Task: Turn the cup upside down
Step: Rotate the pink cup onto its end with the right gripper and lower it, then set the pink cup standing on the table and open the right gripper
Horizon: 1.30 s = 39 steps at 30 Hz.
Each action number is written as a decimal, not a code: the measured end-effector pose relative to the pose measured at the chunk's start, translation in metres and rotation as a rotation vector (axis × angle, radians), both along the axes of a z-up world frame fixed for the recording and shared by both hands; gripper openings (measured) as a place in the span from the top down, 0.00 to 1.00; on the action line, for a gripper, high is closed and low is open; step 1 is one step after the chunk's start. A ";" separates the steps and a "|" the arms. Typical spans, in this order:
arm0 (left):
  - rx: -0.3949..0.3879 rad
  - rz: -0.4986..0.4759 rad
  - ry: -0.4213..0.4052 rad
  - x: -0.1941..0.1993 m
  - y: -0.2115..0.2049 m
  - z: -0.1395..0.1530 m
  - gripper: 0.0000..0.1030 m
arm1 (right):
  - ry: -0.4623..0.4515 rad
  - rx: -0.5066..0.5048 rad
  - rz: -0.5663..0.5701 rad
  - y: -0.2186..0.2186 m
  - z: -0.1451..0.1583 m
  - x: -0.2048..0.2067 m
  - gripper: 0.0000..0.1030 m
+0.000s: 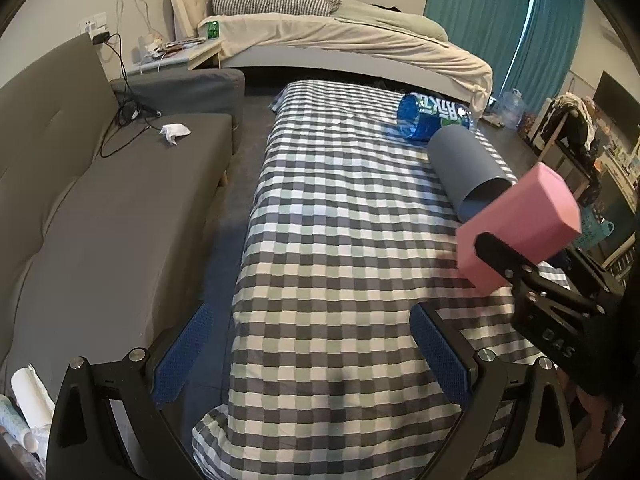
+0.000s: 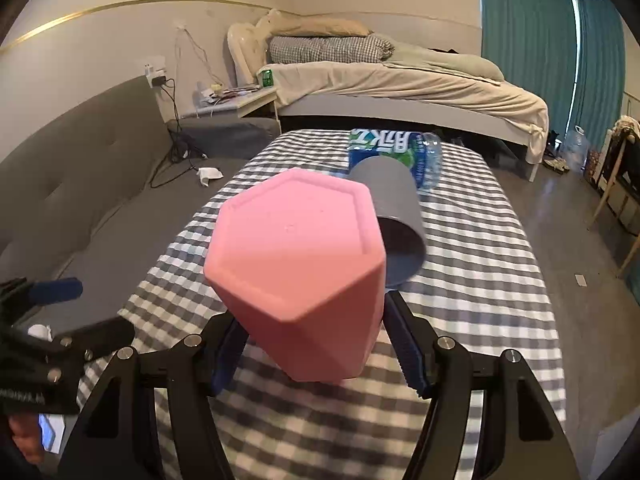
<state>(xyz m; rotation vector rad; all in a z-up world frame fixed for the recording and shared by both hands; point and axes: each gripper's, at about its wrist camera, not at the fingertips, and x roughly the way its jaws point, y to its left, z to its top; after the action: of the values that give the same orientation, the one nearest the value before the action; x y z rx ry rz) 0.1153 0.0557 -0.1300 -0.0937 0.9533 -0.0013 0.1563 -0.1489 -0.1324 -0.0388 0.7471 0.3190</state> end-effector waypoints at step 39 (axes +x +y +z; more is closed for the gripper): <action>0.054 -0.060 -0.244 -0.072 -0.066 0.109 0.02 | -0.022 0.048 -0.122 -0.071 0.081 -0.088 0.27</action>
<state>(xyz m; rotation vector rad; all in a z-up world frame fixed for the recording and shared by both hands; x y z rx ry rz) 0.0436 -0.0104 -0.0208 -0.0139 0.7119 -0.0414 0.0685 -0.2198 -0.0517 0.0483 0.7163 0.2194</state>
